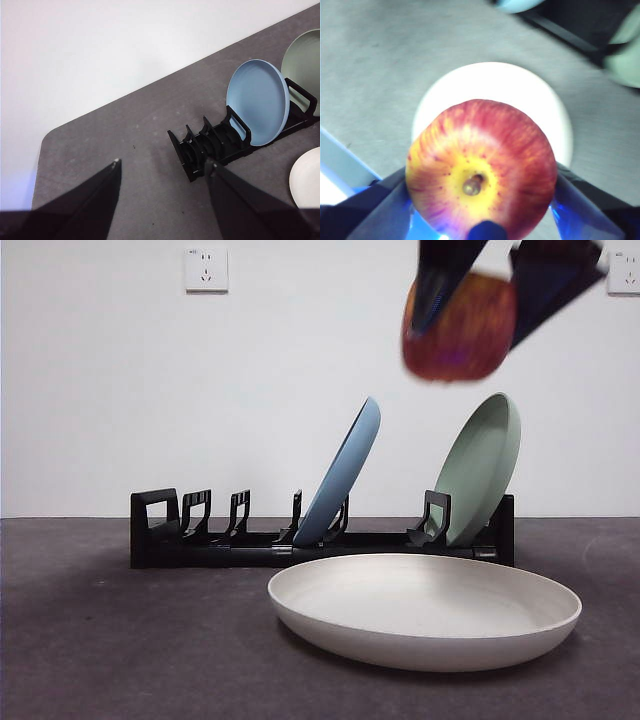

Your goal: Take the yellow plate from the plate rack,put the plate on the table,take the apple from the table,put the apple in the plate

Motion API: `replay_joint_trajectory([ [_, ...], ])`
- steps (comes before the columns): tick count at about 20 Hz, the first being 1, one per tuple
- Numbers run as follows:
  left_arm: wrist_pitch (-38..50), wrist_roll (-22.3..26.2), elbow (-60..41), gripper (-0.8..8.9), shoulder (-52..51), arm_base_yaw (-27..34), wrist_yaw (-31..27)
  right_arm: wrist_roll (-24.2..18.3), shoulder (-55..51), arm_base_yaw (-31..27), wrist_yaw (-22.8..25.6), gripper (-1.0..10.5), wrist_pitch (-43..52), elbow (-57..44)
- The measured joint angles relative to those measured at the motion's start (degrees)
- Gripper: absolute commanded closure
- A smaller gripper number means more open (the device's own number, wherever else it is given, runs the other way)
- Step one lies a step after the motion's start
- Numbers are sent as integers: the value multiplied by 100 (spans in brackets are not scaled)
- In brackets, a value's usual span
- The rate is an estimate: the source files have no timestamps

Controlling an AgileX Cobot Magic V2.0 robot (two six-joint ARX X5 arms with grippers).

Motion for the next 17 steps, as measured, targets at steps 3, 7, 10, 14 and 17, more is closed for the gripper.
replay_joint_trajectory([
  [3,0,0,0,534,-11,0,0,127,61,2,-28,958,785,-743],
  [7,0,0,0,534,-11,0,2,236,481,-4,-22,958,1666,-1408],
  [10,0,0,0,534,-11,0,2,256,1110,-4,-26,958,2146,-1464],
  [14,-2,0,0,534,-11,0,2,256,1751,-4,-26,956,2516,-1464],
  [17,-7,0,0,534,-11,0,4,258,1899,-4,-22,945,2520,-1458],
])
